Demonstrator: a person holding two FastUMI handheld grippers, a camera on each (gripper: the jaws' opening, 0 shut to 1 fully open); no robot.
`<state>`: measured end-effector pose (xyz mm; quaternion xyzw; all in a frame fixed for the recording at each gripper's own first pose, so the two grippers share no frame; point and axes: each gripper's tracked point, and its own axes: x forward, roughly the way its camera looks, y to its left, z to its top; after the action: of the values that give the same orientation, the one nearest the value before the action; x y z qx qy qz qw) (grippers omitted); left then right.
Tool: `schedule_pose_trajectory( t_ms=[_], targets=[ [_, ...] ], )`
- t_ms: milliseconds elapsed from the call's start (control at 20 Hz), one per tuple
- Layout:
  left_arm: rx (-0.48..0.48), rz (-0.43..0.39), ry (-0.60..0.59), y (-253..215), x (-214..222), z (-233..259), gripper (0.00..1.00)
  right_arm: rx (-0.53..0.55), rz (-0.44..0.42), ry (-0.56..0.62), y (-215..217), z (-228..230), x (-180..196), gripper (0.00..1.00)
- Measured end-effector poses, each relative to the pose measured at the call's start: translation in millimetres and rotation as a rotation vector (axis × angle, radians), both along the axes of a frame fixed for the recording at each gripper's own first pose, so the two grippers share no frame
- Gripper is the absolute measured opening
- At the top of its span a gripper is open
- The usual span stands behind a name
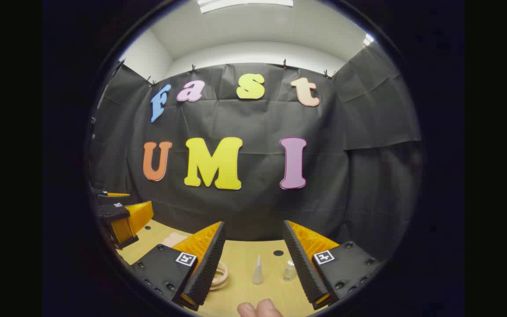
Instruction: First open the suitcase, pack the skin care products into it, and then close the suitcase.
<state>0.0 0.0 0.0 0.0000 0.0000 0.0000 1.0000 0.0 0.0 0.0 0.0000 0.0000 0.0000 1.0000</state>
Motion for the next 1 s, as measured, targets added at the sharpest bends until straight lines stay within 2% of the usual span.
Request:
schedule_pose_trajectory(
  t_ms=[650, 900, 1000],
  targets=[
    [0.028, 0.019, 0.041, -0.3, 20.9, -15.6, 0.96, -0.018, 0.012, 0.049, -8.9, -23.2, 23.9, 0.78],
    [0.08, -0.019, 0.074, -14.8, 34.3, -40.9, 0.96, -0.05, 0.001, 0.072, -28.8, -37.6, 30.3, 0.78],
    [0.13, -0.034, 0.114, -25.0, 40.5, -61.4, 0.96, -0.066, -0.017, 0.089, -43.3, -48.2, 30.7, 0.78]
  ],
)
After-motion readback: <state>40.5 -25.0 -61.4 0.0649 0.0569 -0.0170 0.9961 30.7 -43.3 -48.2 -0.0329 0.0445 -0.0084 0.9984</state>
